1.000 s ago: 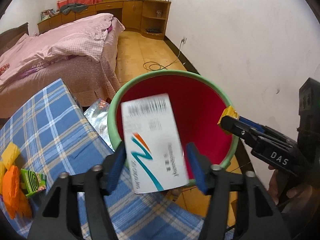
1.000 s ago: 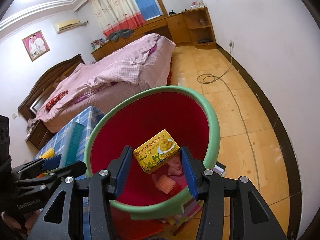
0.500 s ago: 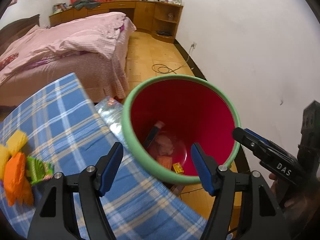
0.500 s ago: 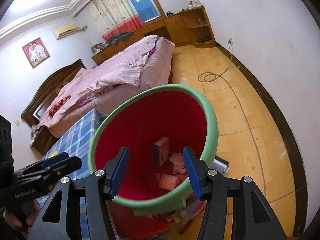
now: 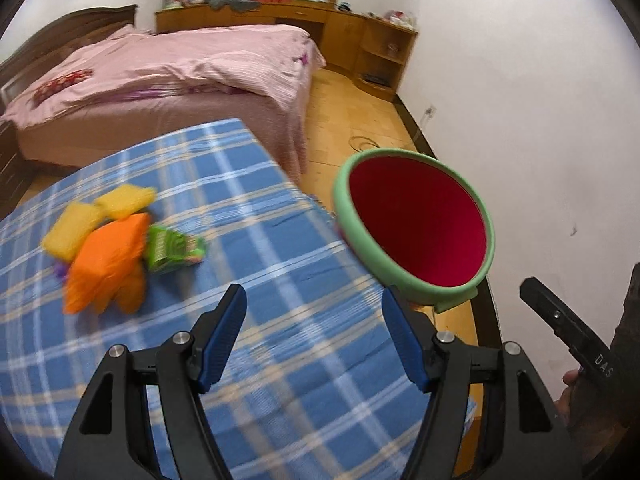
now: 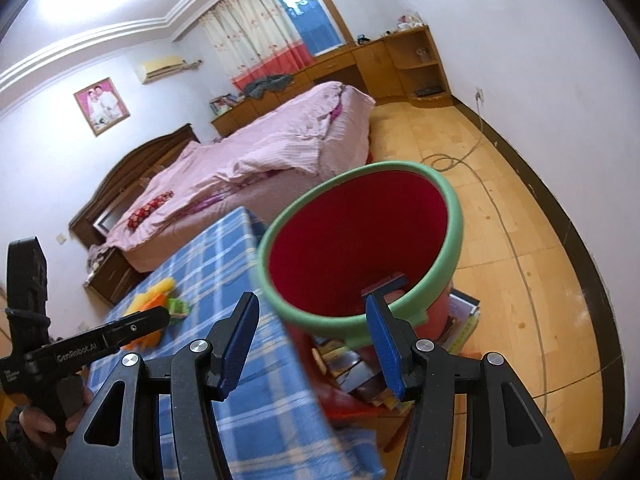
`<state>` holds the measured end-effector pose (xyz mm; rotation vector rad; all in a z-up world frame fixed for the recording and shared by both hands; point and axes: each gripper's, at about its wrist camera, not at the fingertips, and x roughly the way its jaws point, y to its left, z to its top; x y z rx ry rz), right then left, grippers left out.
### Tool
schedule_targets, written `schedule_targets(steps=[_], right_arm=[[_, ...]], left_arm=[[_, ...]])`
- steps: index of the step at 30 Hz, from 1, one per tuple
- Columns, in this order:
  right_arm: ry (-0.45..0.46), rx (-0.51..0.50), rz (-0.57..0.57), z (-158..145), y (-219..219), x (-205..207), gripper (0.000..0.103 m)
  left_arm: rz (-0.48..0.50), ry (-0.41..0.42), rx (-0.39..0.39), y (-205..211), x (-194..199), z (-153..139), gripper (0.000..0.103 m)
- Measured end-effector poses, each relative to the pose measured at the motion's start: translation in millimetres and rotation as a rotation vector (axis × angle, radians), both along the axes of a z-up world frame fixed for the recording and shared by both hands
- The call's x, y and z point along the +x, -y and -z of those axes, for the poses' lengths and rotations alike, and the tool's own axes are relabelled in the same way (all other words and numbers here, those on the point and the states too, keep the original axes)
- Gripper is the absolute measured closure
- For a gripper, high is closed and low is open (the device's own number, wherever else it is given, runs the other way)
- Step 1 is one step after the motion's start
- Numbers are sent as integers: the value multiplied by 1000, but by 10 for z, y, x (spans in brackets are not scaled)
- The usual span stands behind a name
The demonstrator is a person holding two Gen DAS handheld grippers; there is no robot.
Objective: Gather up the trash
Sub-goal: 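Move both tools back over the table toward the remaining items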
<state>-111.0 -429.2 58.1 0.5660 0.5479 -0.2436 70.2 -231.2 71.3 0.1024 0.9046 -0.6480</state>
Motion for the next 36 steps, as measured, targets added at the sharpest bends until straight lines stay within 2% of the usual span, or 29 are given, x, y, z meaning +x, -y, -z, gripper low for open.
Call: schedule_targets(steps=[9, 16, 23, 28, 36], right_arm=[[33, -15, -49, -150, -377, -93, 46], [45, -46, -139, -234, -764, -21, 46], [31, -72, -214, -285, -1131, 62, 45], [32, -85, -257, -249, -1385, 137, 45], [21, -66, -329, -144, -1699, 346, 45]], left_arm=[[-130, 42, -8, -702, -197, -170, 33], [-229, 57, -24, -1198, -282, -219, 33], [-314, 81, -73, -1677, -383, -282, 33], [-352, 100, -98, -1998, -429, -269, 33], [-428, 71, -117, -2418, -304, -176, 33]])
